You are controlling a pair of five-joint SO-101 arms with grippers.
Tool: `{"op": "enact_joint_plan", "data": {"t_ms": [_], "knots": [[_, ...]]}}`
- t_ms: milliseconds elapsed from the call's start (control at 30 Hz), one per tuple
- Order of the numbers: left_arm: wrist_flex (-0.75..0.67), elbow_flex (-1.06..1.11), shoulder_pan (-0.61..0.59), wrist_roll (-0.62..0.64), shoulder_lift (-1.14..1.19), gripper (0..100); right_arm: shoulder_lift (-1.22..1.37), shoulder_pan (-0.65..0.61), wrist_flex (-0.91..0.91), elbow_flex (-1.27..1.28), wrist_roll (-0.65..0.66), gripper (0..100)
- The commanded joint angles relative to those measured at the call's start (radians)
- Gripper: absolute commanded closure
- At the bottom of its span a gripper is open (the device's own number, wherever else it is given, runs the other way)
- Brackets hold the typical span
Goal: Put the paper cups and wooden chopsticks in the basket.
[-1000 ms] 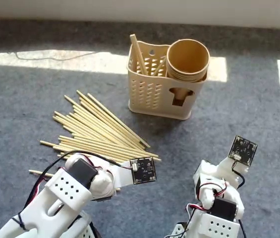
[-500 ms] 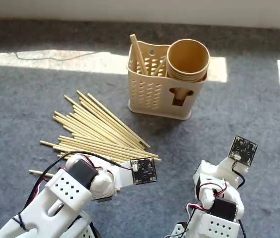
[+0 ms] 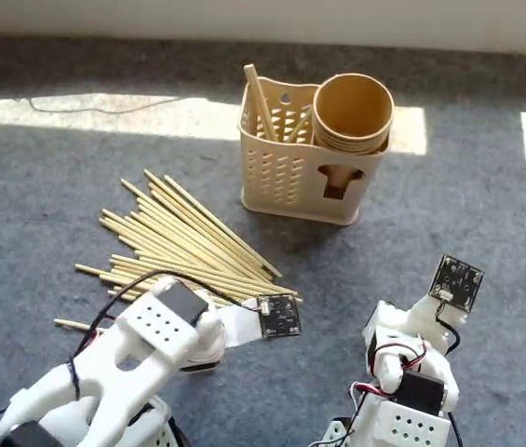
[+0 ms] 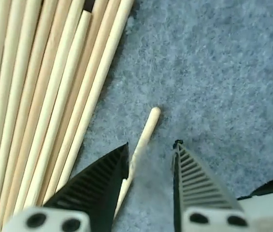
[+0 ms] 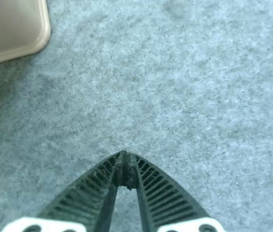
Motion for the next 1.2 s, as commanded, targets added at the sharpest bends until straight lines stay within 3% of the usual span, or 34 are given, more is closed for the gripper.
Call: {"op": "enact_joint_plan", "data": {"t_ms": [0,267,567,900,1167], "knots": [[-0.061,-0.070,0.019,-0.003,0.085,85,0.005,0.008,-0.022,0.097,-0.011,99.3],[-0.187,-0.073,0.013,0.000,0.208,85,0.005,0.010,-0.022,0.097,-0.011,99.3],[-0.183,-0.101,0.019,0.000,0.248,99,0.005,0.010,-0.022,0.097,-0.011,99.3],[0.170,-0.282,0.019,0.000,0.018,99,0.005,0.010,-0.022,0.097,-0.011,99.3],[0.371,-0.469,0.013,0.000,-0.077,99,0.005,0.010,-0.022,0.097,-0.011,99.3]]}}
